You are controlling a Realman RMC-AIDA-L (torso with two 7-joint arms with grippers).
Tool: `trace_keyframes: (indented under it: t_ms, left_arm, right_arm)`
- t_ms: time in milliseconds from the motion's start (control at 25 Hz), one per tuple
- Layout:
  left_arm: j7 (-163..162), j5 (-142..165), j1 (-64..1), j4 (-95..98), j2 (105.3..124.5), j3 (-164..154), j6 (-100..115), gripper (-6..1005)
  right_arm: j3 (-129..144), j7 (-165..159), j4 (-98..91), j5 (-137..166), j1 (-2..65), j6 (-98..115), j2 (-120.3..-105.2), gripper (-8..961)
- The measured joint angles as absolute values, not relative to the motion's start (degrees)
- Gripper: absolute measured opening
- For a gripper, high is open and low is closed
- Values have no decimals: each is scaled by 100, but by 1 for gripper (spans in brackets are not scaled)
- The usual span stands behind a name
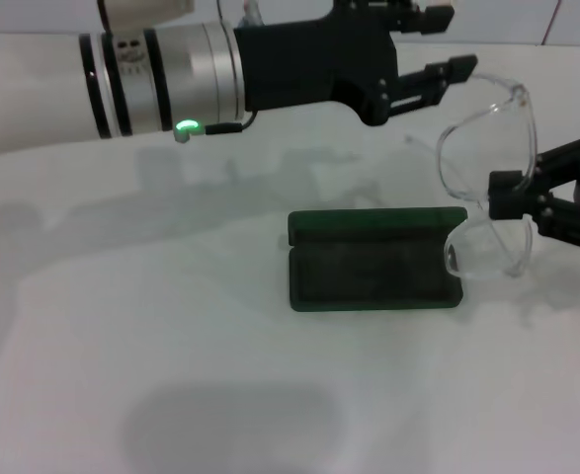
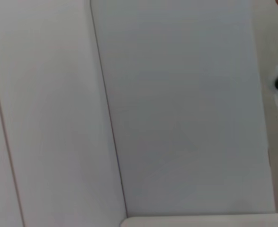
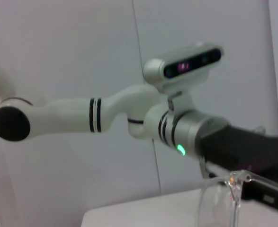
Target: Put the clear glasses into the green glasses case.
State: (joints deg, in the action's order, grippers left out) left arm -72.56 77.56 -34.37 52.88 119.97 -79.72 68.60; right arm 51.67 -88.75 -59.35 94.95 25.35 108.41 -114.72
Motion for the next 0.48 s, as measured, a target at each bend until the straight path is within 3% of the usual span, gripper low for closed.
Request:
trace_keyframes:
  t_ms: [480]
  left_arm:
    - [-7221,7769,-3301,5168,11987,-8368,6814,498]
  right_arm:
    - [4775,-8736,-5932,9354,2508,11037,-11494,94]
